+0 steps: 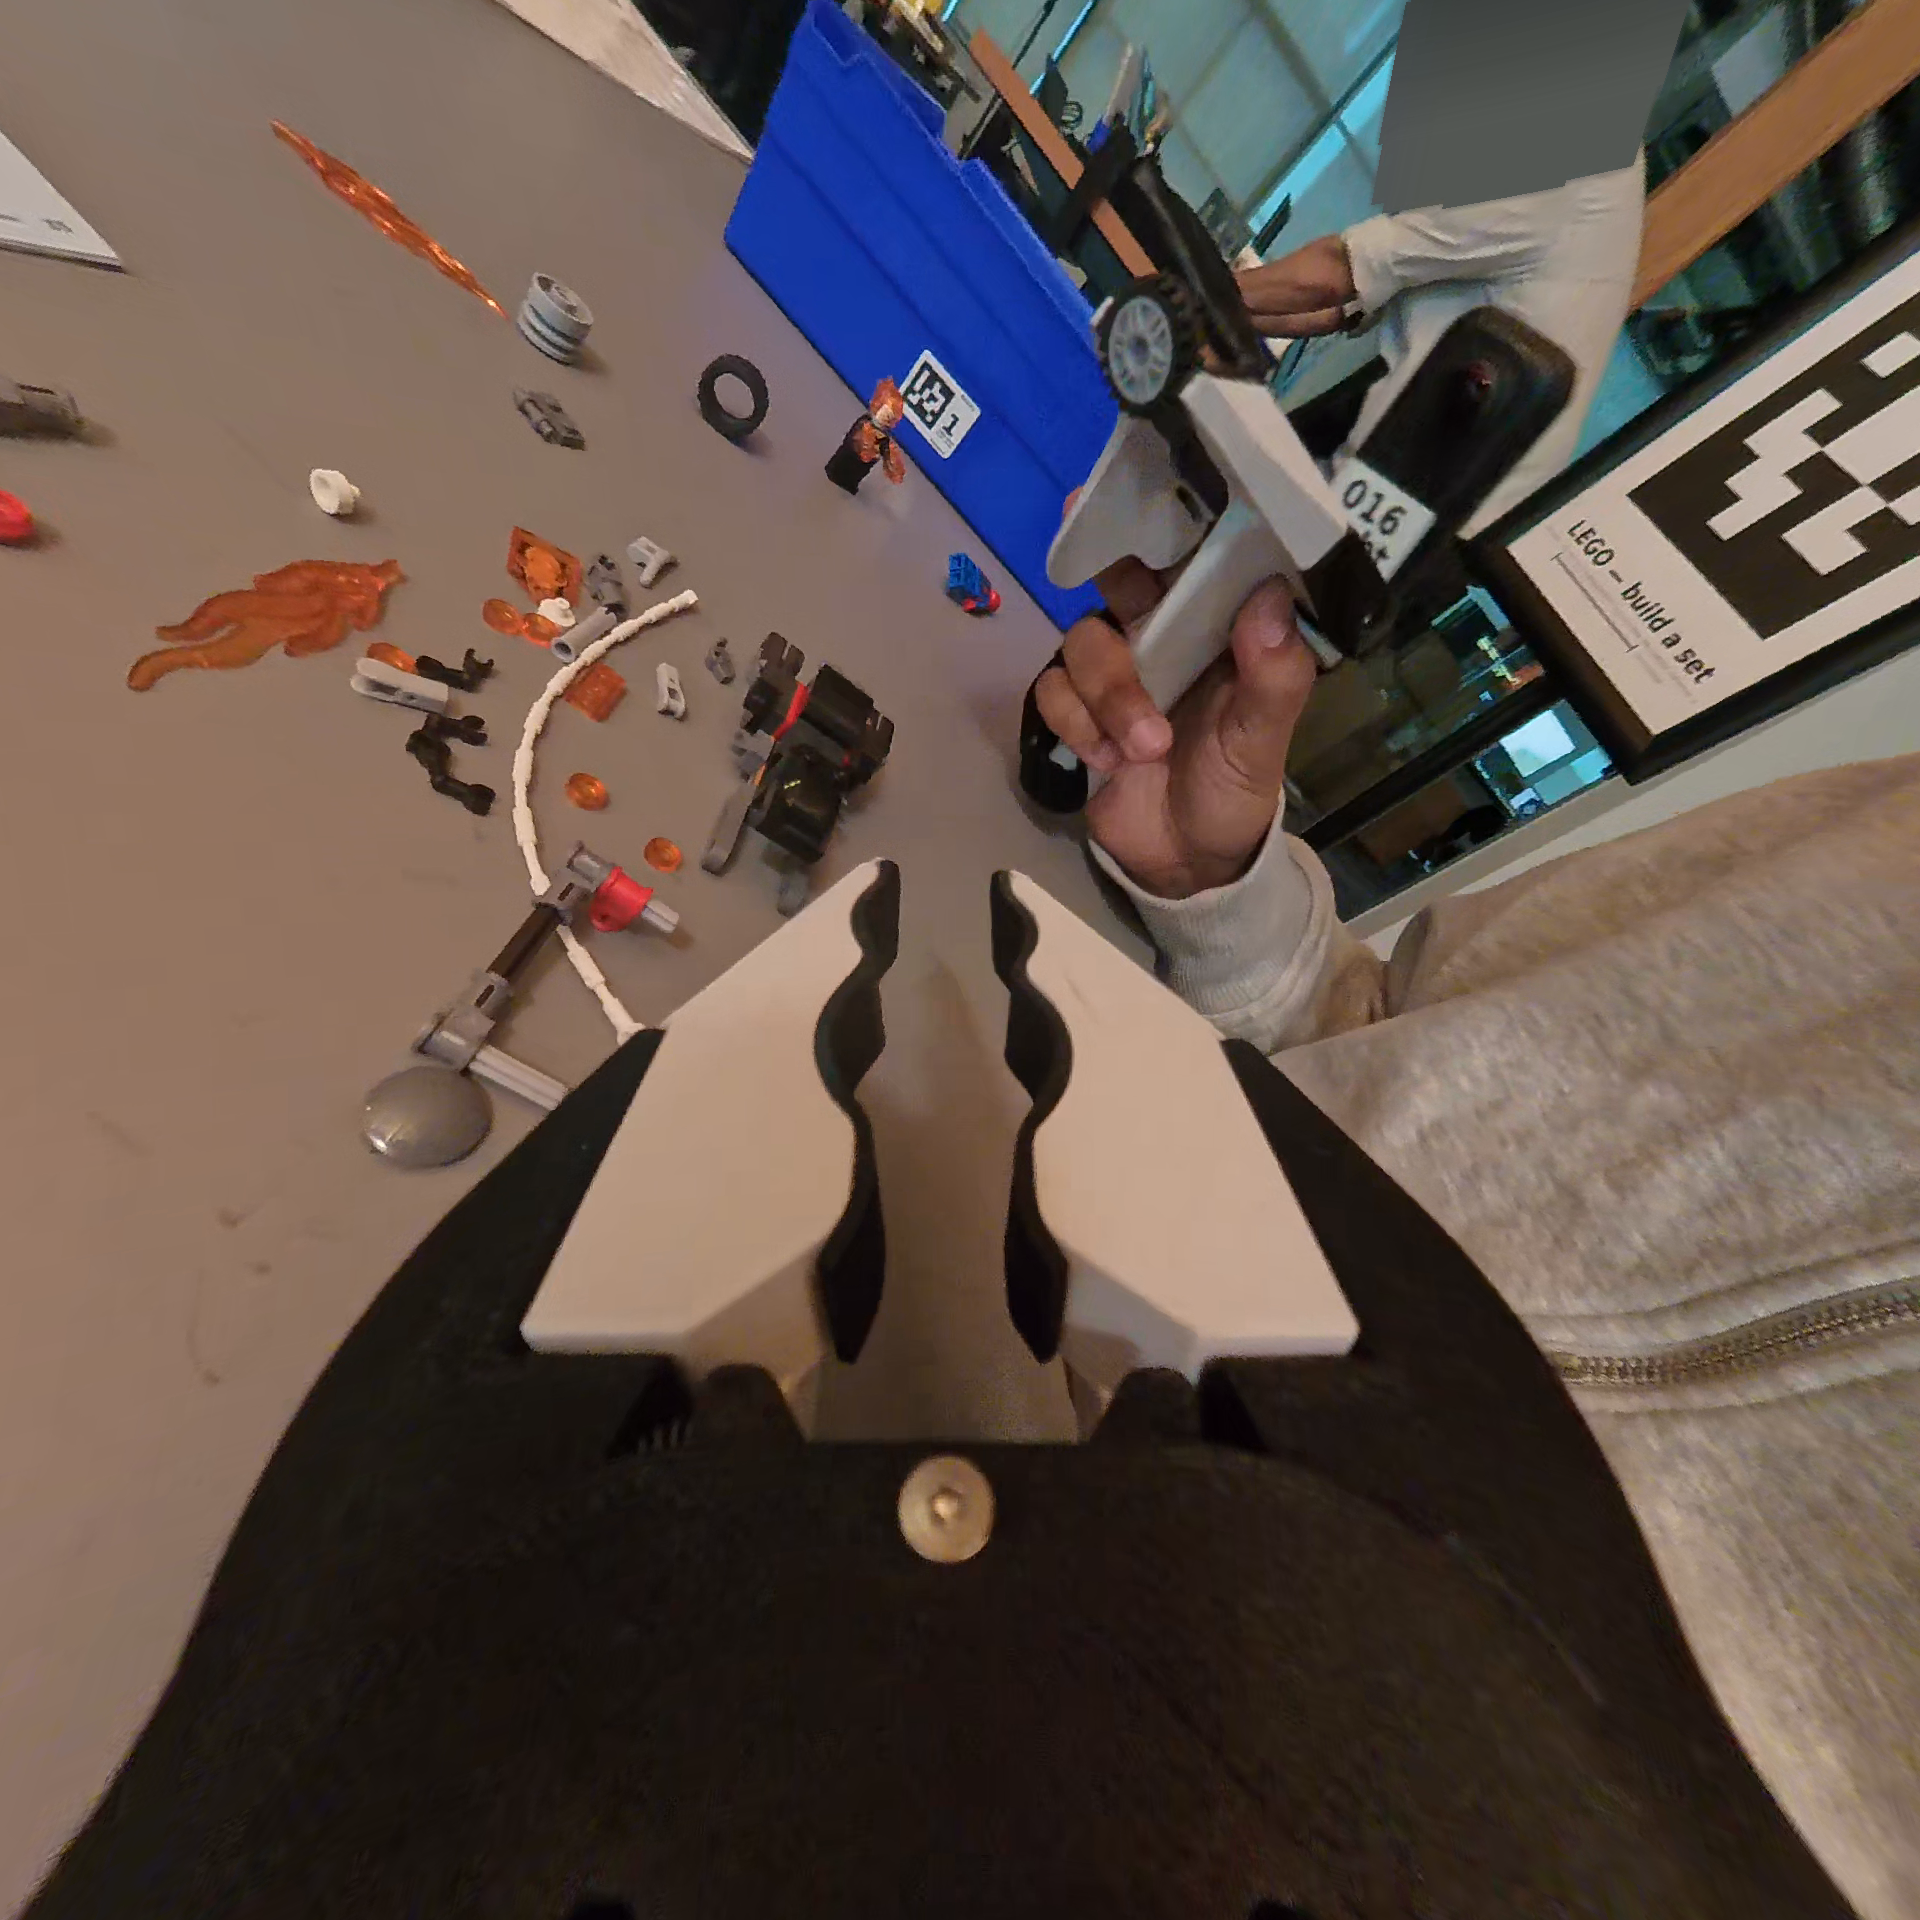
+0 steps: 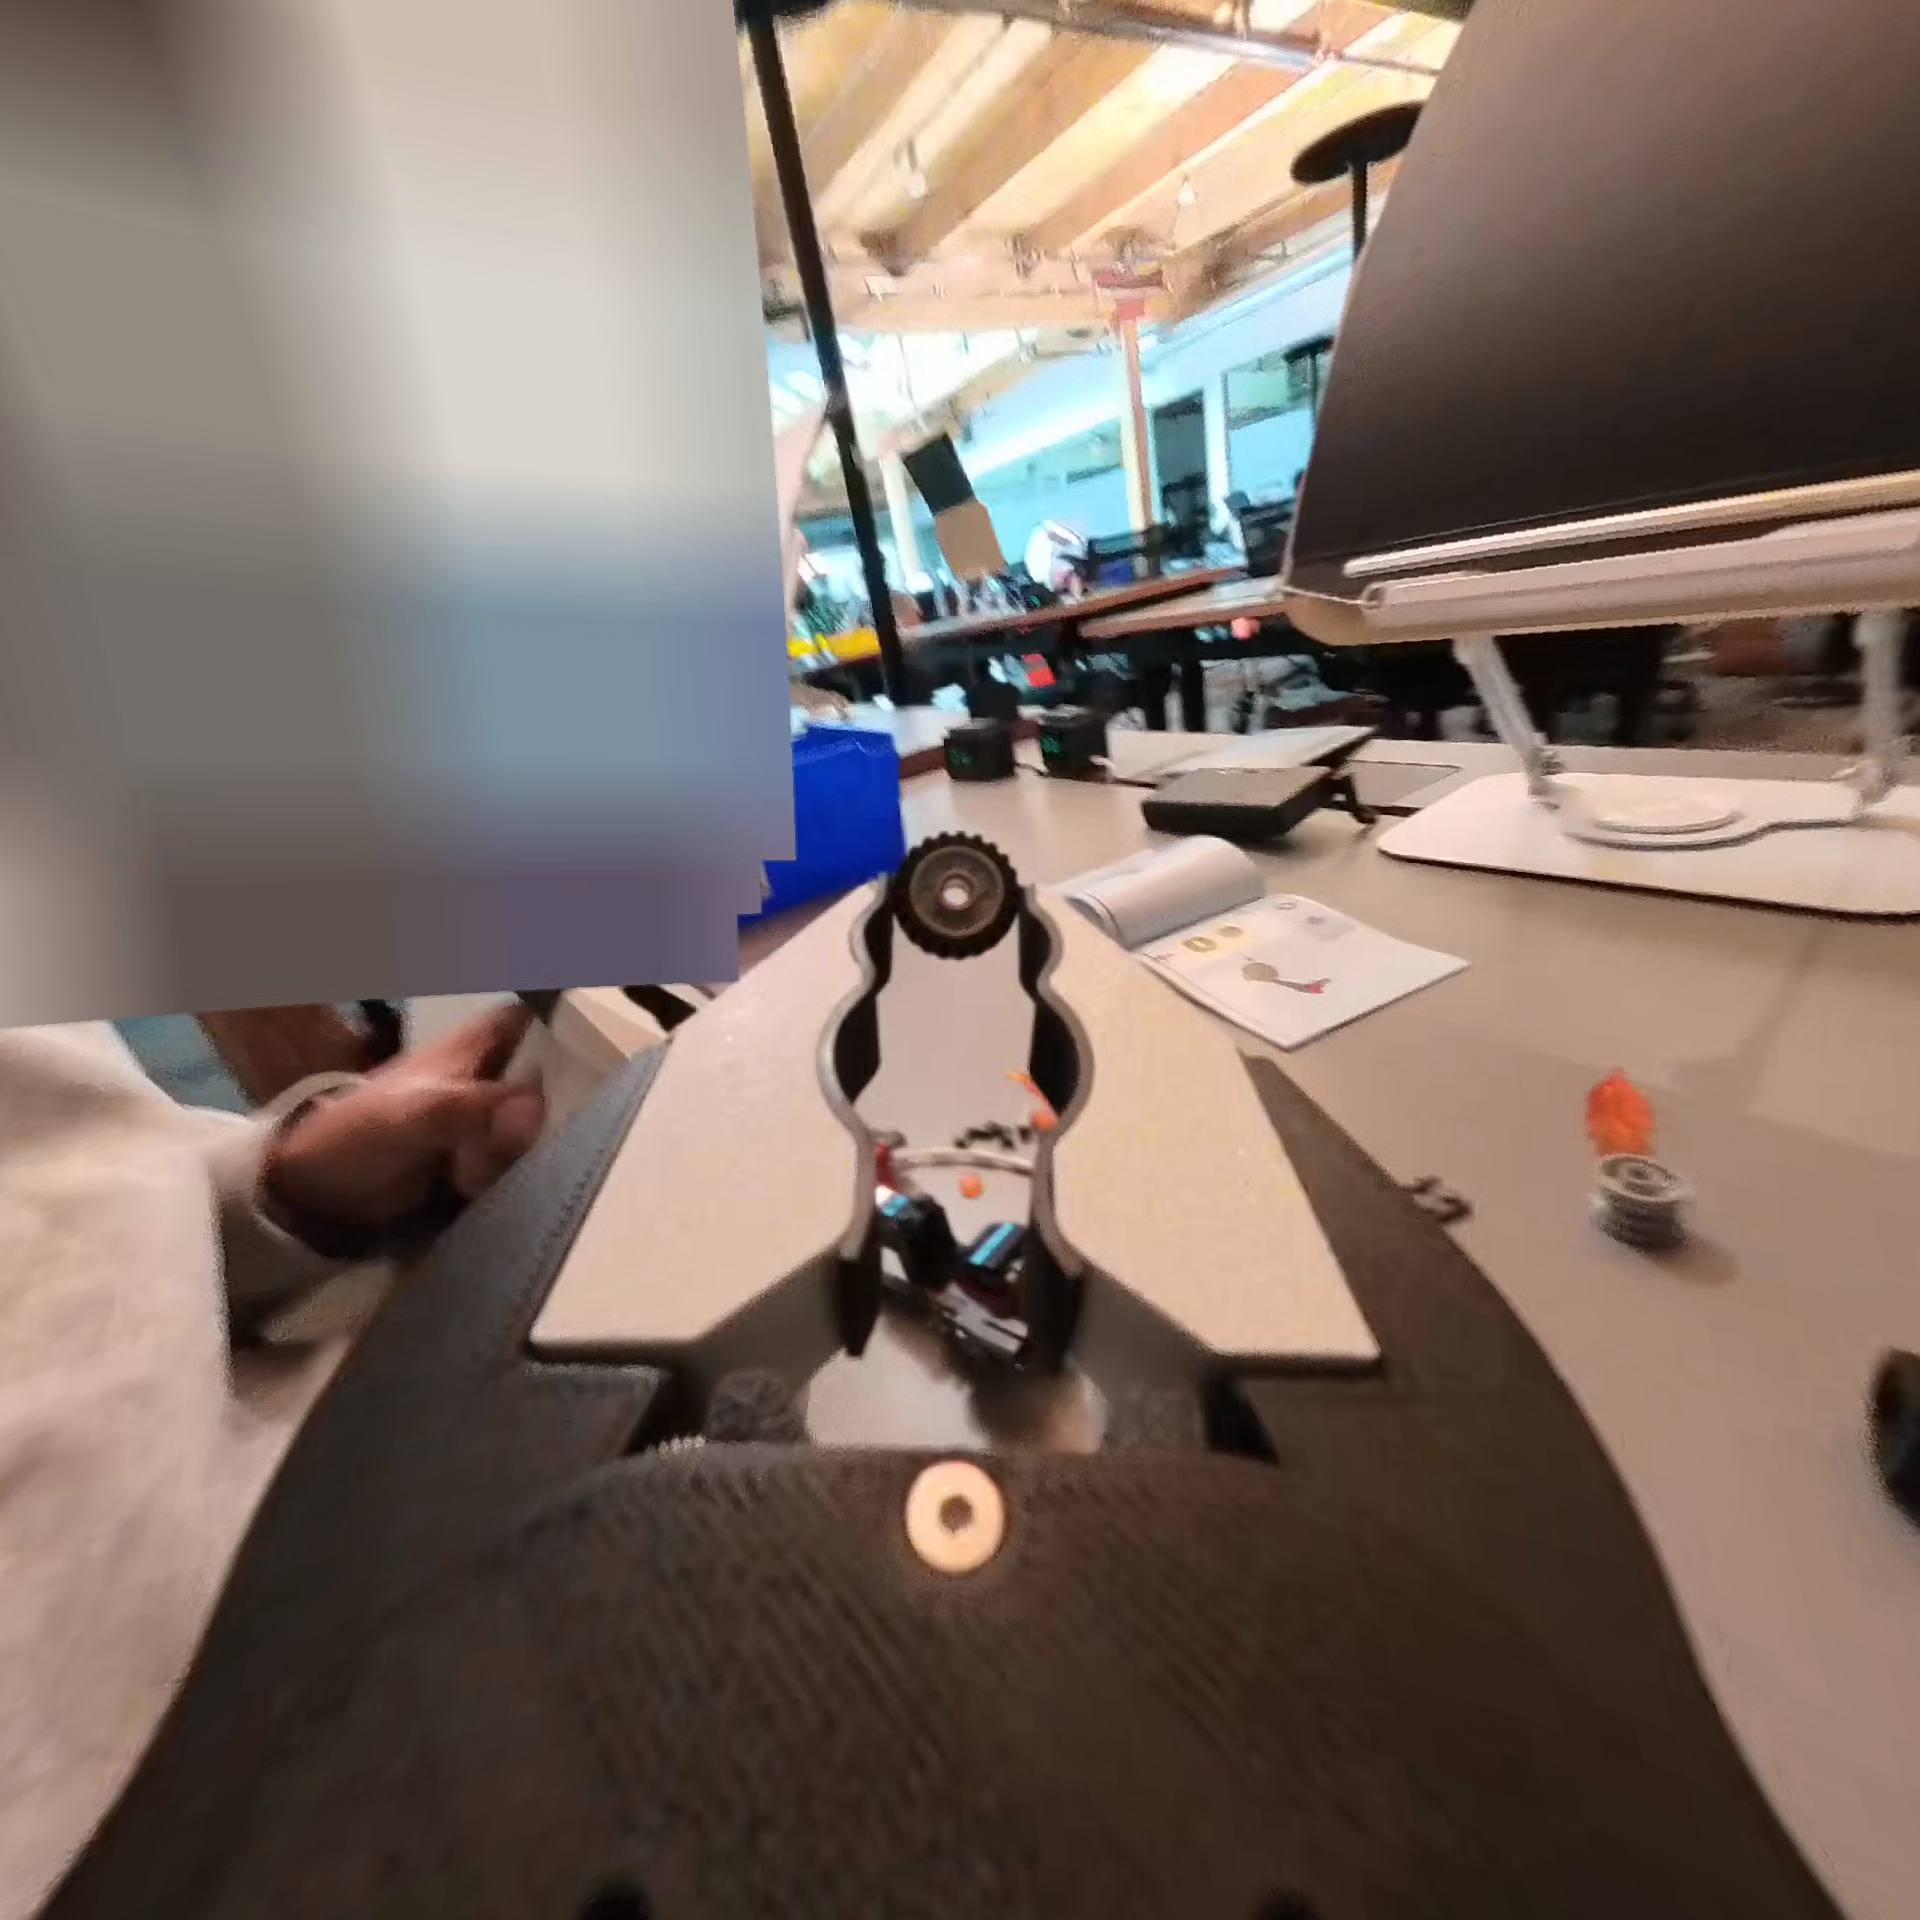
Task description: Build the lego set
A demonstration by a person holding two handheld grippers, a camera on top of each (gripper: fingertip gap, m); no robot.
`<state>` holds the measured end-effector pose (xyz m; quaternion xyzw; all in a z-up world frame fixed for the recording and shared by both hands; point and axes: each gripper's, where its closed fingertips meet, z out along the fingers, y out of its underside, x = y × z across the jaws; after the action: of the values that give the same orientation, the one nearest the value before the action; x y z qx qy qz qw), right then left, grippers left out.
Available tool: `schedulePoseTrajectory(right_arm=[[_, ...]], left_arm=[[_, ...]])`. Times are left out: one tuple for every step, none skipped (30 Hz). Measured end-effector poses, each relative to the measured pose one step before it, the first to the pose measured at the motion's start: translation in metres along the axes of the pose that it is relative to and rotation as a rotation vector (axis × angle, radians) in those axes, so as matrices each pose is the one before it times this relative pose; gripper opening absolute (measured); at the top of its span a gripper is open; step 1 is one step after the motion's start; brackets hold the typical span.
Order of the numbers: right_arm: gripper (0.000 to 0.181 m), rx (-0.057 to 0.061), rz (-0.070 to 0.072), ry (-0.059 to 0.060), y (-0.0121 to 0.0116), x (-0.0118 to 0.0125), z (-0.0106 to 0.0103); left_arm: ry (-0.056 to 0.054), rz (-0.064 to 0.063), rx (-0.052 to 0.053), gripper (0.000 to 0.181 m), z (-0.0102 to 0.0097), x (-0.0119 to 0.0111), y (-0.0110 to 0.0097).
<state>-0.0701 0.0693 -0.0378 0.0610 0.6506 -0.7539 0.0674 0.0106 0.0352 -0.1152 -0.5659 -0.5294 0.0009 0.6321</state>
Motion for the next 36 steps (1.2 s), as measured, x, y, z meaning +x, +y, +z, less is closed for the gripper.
schedulePoseTrajectory(right_arm=[[0.021, 0.0321, 0.0594, -0.0223, -0.00380, 0.00094, -0.00227], [0.021, 0.0272, 0.0583, -0.0154, -0.00252, 0.00139, -0.00161], [0.022, 0.0148, 0.0448, -0.0073, -0.00091, 0.00178, -0.00106], [0.022, 0.0044, 0.0263, -0.0028, 0.00006, 0.00162, -0.00053], [0.022, -0.0036, 0.0124, 0.0033, 0.00104, 0.00163, -0.00028], [0.022, -0.0079, 0.0041, 0.0086, 0.00171, 0.00171, 0.00005], [0.022, -0.0091, -0.0014, 0.0077, 0.00185, 0.00089, 0.00039], [0.022, -0.0098, -0.0051, 0.0032, 0.00195, -0.00024, 0.00051], [0.022, -0.0091, -0.0081, 0.0006, 0.00164, -0.00090, 0.00075], [0.022, -0.0082, -0.0097, 0.0009, 0.00158, -0.00104, 0.00072], [0.022, -0.0082, -0.0085, 0.0008, 0.00139, -0.00078, 0.00062], [0.022, -0.0064, -0.0055, -0.0009, 0.00126, -0.00086, 0.00049], [0.022, -0.0031, -0.0019, -0.0019, 0.00060, -0.00070, 0.00021], [0.022, -0.0008, 0.0018, -0.0020, 0.00046, -0.00039, 0.00009], [0.022, 0.0008, 0.0046, -0.0022, 0.00008, -0.00003, -0.00012], [0.022, 0.0029, 0.0065, -0.0034, -0.00015, -0.00010, -0.00032], [0.022, 0.0035, 0.0085, -0.0045, -0.00026, -0.00008, -0.00030], [0.022, 0.0025, 0.0088, -0.0034, -0.00011, 0.00006, -0.00028], [0.022, 0.0015, 0.0066, -0.0018, -0.00007, 0.00019, -0.00021], [0.022, 0.0002, 0.0049, -0.0013, 0.00021, 0.00021, -0.00010], [0.022, -0.0015, 0.0052, -0.0024, 0.00068, -0.00005, 0.00026], [0.022, -0.0034, 0.0060, -0.0043, 0.00084, -0.00031, 0.00034], [0.022, -0.0033, 0.0036, -0.0042, 0.00064, -0.00052, 0.00031], [0.022, -0.0019, -0.0003, -0.0012, 0.00051, -0.00034, 0.00016], [0.022, -0.0012, -0.0025, 0.0010, 0.00016, -0.00012, 0.00007], [0.022, -0.0009, -0.0028, 0.0010, 0.00012, -0.00010, 0.00009], [0.022, -0.0011, -0.0020, 0.0003, 0.00023, -0.00021, 0.00006], [0.022, -0.0013, -0.0006, -0.0009, 0.00026, -0.00015, 0.00021], [0.022, -0.0009, 0.0007, -0.0013, 0.00015, -0.00020, 0.00014], [0.022, -0.0002, 0.0018, -0.0012, 0.00005, -0.00006, 0.00006], [0.022, 0.0004, 0.0029, -0.0017, -0.00003, 0.00001, -0.00003], [0.022, 0.0010, 0.0036, -0.0016, -0.00016, 0.00006, 0.00001], [0.022, 0.0016, 0.0032, -0.0020, -0.00012, -0.00003, -0.00006], [0.022, 0.0011, 0.0028, -0.0017, -0.00013, 0.00001, 0.00002], [0.022, 0.0002, 0.0019, -0.0010, -0.00002, -0.00005, -0.00002], [0.022, -0.0003, 0.0005, -0.0003, 0.00001, 0.00002, 0.00007]], left_arm=[[0.0061, -0.0053, -0.0013, 0.017, 0.00024, 0.00041, 0.00031], [0.0027, -0.0064, -0.0021, 0.018, 0.00033, -0.00013, 0.00037], [0.0043, -0.0046, -0.0001, 0.018, 0.00015, 0.00044, 0.00021], [0.0053, -0.0008, 0.0018, 0.019, 0.00002, 0.00093, 0.00004], [0.0032, 0.0003, 0.0019, 0.019, -0.00006, 0.00065, 0.00002], [0.0014, -0.0002, 0.0008, 0.020, 0.00000, 0.00035, 0.00004], [0.0020, -0.0016, -0.0003, 0.021, 0.00015, 0.00027, 0.00016], [0.0050, -0.0042, -0.0012, 0.021, 0.00030, 0.00061, 0.00054], [0.0073, -0.0052, -0.0018, 0.022, 0.00040, 0.00084, 0.00057], [0.0052, -0.0051, -0.0014, 0.023, 0.00038, 0.00068, 0.00067], [0.0034, -0.0042, -0.0002, 0.023, 0.00014, 0.00048, 0.00042], [0.0029, -0.0023, 0.0008, 0.024, 0.00005, 0.00050, 0.00025], [0.0014, -0.0019, 0.0018, 0.024, -0.00011, 0.00027, 0.00004], [0.0018, -0.0027, 0.0021, 0.025, -0.00008, 0.00021, -0.00004], [0.0026, -0.0036, 0.0016, 0.025, -0.00018, 0.00016, -0.00004], [0.0025, -0.0049, 0.0015, 0.025, -0.00017, 0.00000, 0.00001], [0.0024, -0.0057, 0.0015, 0.026, -0.00005, -0.00005, -0.00012], [-0.0001, -0.0059, 0.0015, 0.027, -0.00010, -0.00051, -0.00011], [-0.0050, -0.0057, 0.0031, 0.029, -0.00029, -0.00116, -0.00035], [-0.0028, -0.0041, 0.0041, 0.031, -0.00031, -0.00078, -0.00056], [0.0022, -0.0022, 0.0028, 0.032, -0.00028, 0.00013, -0.00033], [0.0006, -0.0018, 0.0019, 0.032, -0.00020, -0.00011, -0.00024], [-0.0001, -0.0013, 0.0011, 0.032, -0.00006, -0.00011, -0.00017], [-0.0003, -0.0009, -0.0002, 0.033, -0.00001, -0.00015, -0.00001], [-0.0004, -0.0006, -0.0008, 0.033, 0.00002, -0.00012, 0.00012], [-0.0002, -0.0011, -0.0008, 0.033, 0.00009, -0.00011, 0.00006], [0.0002, -0.0014, -0.0005, 0.033, 0.00013, -0.00011, 0.00008], [0.0001, -0.0014, -0.0003, 0.034, -0.00002, -0.00006, 0.00001], [0.0002, -0.0014, -0.0004, 0.034, 0.00006, -0.00015, 0.00002], [0.0004, -0.0016, -0.0004, 0.034, 0.00006, -0.00011, 0.00002], [0.0004, -0.0019, -0.0003, 0.034, 0.00001, -0.00012, 0.00014], [0.0004, -0.0017, -0.0001, 0.034, 0.00001, -0.00016, -0.00007], [0.0006, -0.0016, 0.0004, 0.035, 0.00005, -0.00005, -0.00002], [0.0005, -0.0015, -0.0002, 0.035, -0.00007, -0.00012, 0.00001], [0.0003, -0.0016, -0.0003, 0.035, 0.00006, -0.00013, 0.00001], [0.0005, -0.0016, -0.0001, 0.035, 0.00001, -0.00007, 0.00004]])
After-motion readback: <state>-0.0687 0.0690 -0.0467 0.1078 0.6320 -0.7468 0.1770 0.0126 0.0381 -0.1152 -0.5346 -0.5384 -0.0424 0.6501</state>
